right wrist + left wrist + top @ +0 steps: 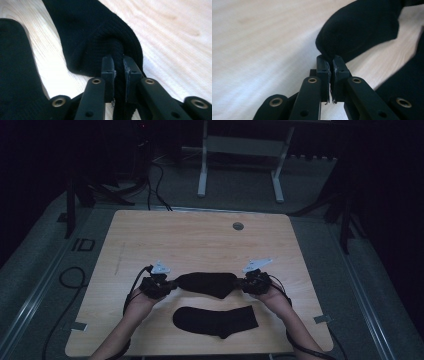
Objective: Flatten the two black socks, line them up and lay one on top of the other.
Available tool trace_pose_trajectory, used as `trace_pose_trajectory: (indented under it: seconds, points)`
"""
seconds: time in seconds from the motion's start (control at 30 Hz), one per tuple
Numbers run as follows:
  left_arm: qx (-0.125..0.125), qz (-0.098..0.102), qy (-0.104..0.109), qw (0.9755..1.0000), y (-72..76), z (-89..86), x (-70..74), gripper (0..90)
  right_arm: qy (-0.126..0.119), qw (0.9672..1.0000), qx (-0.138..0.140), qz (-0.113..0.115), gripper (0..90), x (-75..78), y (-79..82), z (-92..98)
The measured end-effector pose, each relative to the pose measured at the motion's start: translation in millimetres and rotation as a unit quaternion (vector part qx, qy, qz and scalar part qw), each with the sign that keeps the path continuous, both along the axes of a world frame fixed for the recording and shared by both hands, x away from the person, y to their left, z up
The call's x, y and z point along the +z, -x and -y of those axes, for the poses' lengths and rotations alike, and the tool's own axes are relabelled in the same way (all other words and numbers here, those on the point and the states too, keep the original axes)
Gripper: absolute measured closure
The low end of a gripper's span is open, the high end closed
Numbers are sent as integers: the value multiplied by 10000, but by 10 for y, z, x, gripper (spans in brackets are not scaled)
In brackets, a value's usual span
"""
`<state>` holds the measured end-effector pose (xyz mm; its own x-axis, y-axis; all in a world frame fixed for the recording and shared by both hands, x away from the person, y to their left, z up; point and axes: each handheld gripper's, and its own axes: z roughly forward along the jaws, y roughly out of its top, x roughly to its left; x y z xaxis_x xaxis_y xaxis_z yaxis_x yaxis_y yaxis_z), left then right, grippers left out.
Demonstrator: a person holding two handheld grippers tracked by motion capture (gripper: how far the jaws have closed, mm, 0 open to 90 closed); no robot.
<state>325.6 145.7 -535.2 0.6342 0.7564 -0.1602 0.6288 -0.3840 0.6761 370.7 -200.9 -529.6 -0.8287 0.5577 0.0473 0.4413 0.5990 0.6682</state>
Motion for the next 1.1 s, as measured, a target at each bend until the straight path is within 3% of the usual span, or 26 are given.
trace_pose_trajectory:
  seconds: [0.1,0.17,0.3,0.33,0.4,0.47,0.53,0.63,0.7,0.73,0.83,0.9,1.1]
  points:
    - [-69,-115,-131,9998,2,9,-62,862,-21,10000,-7,-97,627,-60,-18,-3]
    - [-83,-200,-136,9997,-1,-7,-87,859,-64,9999,-56,-77,590,-53,-25,18]
    - [-15,-177,-146,9997,3,-50,-99,835,-257,9995,-163,-43,574,36,-25,105]
    - [4,-163,-139,9998,1,-61,-97,781,-273,9994,-192,-8,576,60,-25,130]
    - [-3,-238,-207,9995,-13,-84,-96,590,-333,9991,-263,38,576,101,-31,185]
    - [76,-158,-272,9995,-6,-111,-78,494,-369,9987,-347,52,575,124,-43,235]
    - [163,-28,-323,9993,11,-136,-55,462,-387,9984,-406,48,576,132,-45,271]
    - [204,148,-363,9990,23,-161,-23,537,-400,9982,-442,41,596,112,-48,298]
    - [161,223,-318,9991,23,-151,-5,666,-385,9982,-461,39,622,86,-54,294]
    - [101,324,-235,9991,32,-134,4,710,-374,9982,-468,48,676,73,-56,287]
    - [-90,395,-250,9989,33,-44,20,854,-262,9979,-567,141,853,30,-54,252]
    - [-201,352,-301,9987,11,25,-1,887,-154,9972,-710,150,897,-14,-67,224]
    - [-350,125,-422,9984,-93,160,-126,898,14,9976,-696,47,898,-148,-81,120]
